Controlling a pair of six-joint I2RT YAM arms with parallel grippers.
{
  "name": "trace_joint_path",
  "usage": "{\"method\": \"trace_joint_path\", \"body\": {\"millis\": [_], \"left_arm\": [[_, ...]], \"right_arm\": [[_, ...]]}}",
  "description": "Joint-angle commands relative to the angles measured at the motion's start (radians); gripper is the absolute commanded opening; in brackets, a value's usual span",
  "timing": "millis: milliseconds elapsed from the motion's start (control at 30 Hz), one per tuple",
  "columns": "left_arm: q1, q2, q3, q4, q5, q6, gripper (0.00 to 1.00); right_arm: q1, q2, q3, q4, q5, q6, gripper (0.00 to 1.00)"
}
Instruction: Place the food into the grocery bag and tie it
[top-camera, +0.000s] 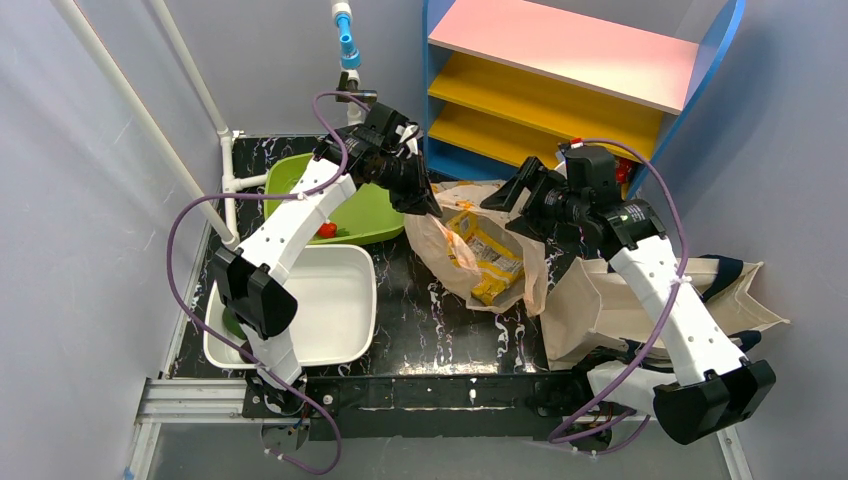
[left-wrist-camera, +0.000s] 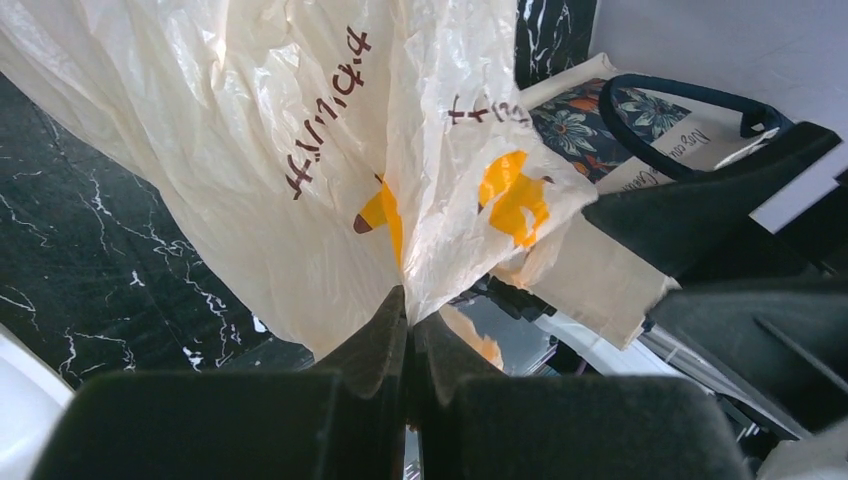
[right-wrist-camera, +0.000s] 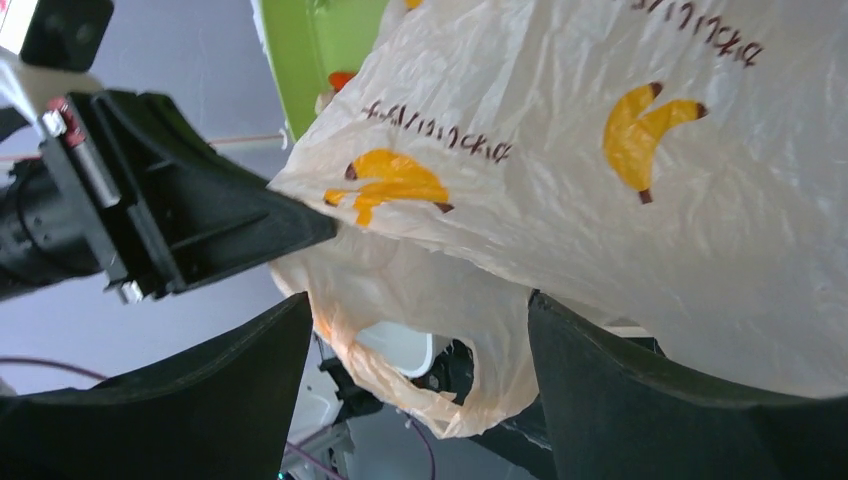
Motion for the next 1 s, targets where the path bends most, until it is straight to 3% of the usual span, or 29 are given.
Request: {"method": "trace_joint_path", "body": {"millis": [0, 233, 367, 667, 967], "left_arm": [[0.01, -0.025, -0.038, -0.043, -0.027, 0.018, 0.0], [0.019, -0.079, -0.131, -0.037, -0.045, 0.065, 0.0], [0.055, -0.244, -0.364, 0.122, -0.019, 0.074, 0.0], [0.09, -0.244, -0.272, 0.029, -0.148, 0.248, 0.0], [0.092, -0.258, -0.239, 0.018, -0.205, 0.289, 0.0]], "right_arm": [[0.006, -0.004, 0.076, -0.065, -0.139, -0.121, 0.85], [0.006, -0.045, 0.105, -0.075, -0.127, -0.187, 0.86], [0.007, 0.018, 0.237, -0.087, -0.059, -0.239, 0.87], [-0.028, 0.258, 0.556, -0.087, 0.41, -0.357, 0.87], [-0.045, 0.335, 0.533, -0.131, 0.578, -0.475, 0.86]]}}
